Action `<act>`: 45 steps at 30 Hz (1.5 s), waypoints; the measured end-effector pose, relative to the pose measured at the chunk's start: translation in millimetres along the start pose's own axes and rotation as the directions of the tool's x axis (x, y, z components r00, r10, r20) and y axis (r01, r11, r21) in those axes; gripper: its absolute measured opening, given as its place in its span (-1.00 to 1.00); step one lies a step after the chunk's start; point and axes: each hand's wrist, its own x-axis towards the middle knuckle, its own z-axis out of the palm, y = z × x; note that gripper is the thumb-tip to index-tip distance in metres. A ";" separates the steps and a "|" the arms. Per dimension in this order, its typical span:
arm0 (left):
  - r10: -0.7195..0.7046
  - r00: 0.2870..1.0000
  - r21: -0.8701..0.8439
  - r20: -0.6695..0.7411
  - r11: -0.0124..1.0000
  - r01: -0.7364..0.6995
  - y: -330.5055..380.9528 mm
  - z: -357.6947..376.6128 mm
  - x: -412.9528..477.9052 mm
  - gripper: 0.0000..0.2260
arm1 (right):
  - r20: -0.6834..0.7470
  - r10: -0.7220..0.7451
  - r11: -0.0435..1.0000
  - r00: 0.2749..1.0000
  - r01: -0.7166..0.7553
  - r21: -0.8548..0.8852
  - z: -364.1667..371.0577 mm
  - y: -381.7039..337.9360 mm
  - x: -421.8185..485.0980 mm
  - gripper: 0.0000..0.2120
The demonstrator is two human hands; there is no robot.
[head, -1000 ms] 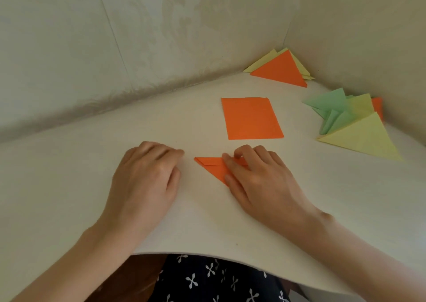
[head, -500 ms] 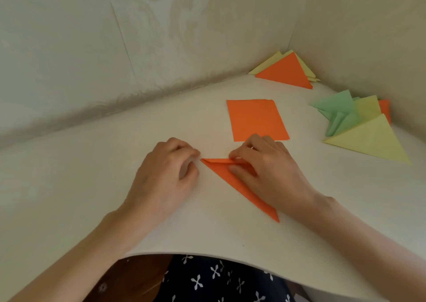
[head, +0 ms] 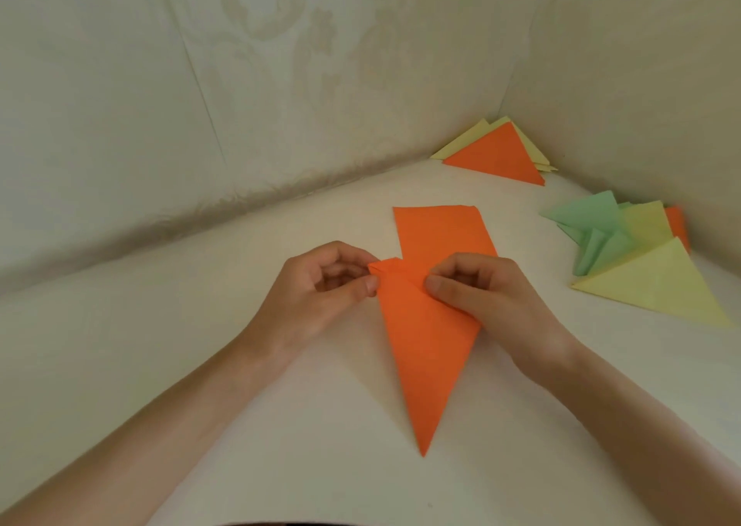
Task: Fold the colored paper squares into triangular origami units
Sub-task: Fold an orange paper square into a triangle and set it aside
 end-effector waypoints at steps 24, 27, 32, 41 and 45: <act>0.285 0.934 0.556 0.216 0.750 -0.358 -12.7 21.3 -20.4 -0.22 | -0.209 -0.016 0.996 0.978 -0.002 -0.085 8.9 2.8 -6.0 -0.88; 0.325 0.941 0.504 0.100 0.799 -0.329 -12.2 21.6 -20.5 -0.38 | -0.166 -0.018 0.999 0.986 0.010 -0.050 8.7 3.3 -4.8 -0.96; 0.178 0.977 0.166 -0.118 0.974 -0.157 -1.0 14.0 -22.4 -0.62 | -0.184 0.003 1.000 0.983 -0.005 -0.008 0.9 5.8 -0.9 -0.91; -0.006 0.987 0.117 -0.158 0.993 0.025 5.7 -12.0 -7.4 -0.74 | -0.015 0.021 1.000 1.000 -0.021 0.018 -11.7 -1.3 0.4 -0.87; -0.126 0.988 0.019 -0.086 0.992 0.128 12.6 -5.3 -9.6 -0.63 | 0.118 -0.089 0.988 0.989 0.102 -0.115 -8.9 -4.3 -3.9 -0.81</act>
